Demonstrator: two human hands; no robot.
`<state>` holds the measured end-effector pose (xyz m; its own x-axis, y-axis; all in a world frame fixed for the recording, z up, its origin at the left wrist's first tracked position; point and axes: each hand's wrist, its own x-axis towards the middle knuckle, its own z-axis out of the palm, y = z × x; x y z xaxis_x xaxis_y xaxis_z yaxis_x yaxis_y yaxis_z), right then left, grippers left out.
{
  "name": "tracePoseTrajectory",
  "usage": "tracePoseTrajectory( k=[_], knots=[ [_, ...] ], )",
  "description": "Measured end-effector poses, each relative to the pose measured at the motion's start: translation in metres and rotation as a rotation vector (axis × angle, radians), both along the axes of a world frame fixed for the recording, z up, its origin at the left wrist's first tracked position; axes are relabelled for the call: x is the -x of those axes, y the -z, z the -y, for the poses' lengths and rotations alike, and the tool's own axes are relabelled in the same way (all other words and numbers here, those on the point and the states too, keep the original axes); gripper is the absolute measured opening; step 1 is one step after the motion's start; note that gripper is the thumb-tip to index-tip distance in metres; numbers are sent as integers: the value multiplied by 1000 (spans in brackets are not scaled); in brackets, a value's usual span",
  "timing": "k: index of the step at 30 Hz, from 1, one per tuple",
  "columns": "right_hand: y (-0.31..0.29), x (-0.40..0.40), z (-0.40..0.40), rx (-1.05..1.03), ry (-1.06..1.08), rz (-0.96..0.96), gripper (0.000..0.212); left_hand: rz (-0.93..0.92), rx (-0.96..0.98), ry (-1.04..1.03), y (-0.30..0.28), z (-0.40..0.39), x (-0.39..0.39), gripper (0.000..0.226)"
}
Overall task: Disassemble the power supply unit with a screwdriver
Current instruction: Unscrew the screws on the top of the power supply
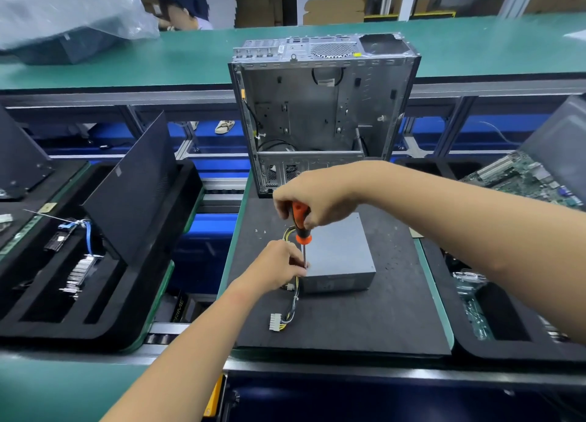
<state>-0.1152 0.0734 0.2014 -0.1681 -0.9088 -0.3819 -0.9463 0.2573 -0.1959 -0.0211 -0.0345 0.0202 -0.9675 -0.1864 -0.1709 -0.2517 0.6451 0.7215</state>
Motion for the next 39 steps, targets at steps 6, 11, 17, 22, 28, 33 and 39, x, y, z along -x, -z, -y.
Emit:
tracePoseTrajectory(
  k=[6,11,17,22,28,33,39],
  knots=[
    [3,-5,-1,-36,61,-155,29,13,23,-7,0,-1,0,10],
    [8,1,2,-11,-23,-190,9,6,13,-33,1,-2,-1,10],
    [-1,1,-5,0,36,29,16,-15,-14,-44,5,-2,-3,9],
    [4,4,-1,-44,38,-190,35,-3,-59,-75,5,-3,-3,15],
    [-2,10,-4,29,17,150,27,-27,-44,-57,5,0,-2,32],
    [6,6,-1,-17,138,-49,41,3,-23,-69,5,0,1,30],
    [6,8,1,13,8,-123,25,18,-18,-45,5,1,4,29]
  ],
)
